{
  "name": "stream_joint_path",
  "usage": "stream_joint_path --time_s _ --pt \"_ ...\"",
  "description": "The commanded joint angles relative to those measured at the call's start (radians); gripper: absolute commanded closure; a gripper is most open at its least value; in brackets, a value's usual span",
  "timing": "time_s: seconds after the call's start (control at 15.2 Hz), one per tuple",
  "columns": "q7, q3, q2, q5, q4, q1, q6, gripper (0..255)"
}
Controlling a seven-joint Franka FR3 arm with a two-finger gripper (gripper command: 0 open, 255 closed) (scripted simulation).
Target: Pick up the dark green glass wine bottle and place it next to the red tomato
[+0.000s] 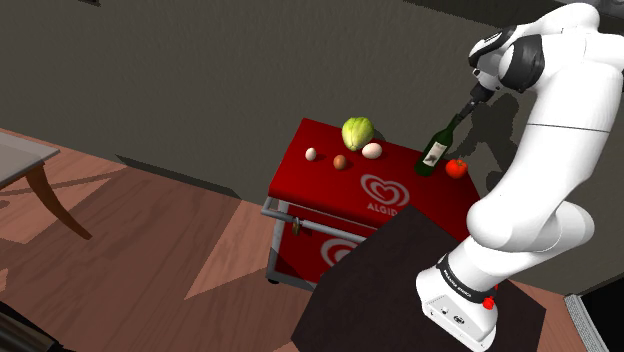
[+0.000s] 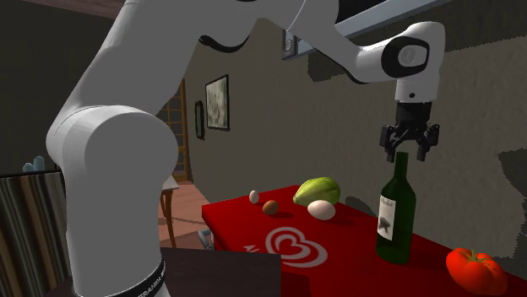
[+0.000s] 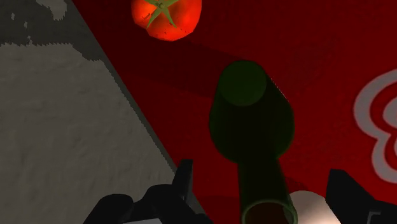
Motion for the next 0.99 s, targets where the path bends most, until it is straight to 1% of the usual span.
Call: stream_joint_path --time_s 0.0,0.13,0.4,0.92 --pt "0.0 0.0 0.0 0.0 0.0 0.0 0.0 0" --pt "0.0 0.0 0.0 0.0 0.0 0.0 0.0 0" --pt "0.022 -0.018 -0.042 -0.033 0.068 0.0 -0.102 0" --pt "0.022 -0.018 -0.042 -0.033 0.068 0.0 -0.102 0"
